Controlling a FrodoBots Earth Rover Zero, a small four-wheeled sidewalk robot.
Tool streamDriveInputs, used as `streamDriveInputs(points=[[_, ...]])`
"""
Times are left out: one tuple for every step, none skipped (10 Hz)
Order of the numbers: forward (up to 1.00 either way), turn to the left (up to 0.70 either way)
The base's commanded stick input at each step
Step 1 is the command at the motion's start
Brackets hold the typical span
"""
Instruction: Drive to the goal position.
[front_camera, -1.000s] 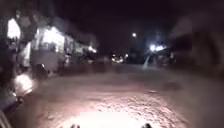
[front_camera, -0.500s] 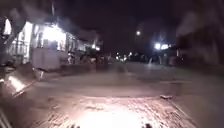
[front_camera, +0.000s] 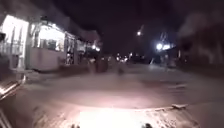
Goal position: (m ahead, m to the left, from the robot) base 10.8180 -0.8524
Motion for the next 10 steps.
streamDriveInputs(points=[[0.7, 0.0], [0.7, 0.0], [0.7, 0.0], [0.7, 0.0], [0.7, 0.0], [0.7, 0.0], [0.7, 0.0], [0.7, 0.0], [0.7, 0.0], [0.7, 0.0]])
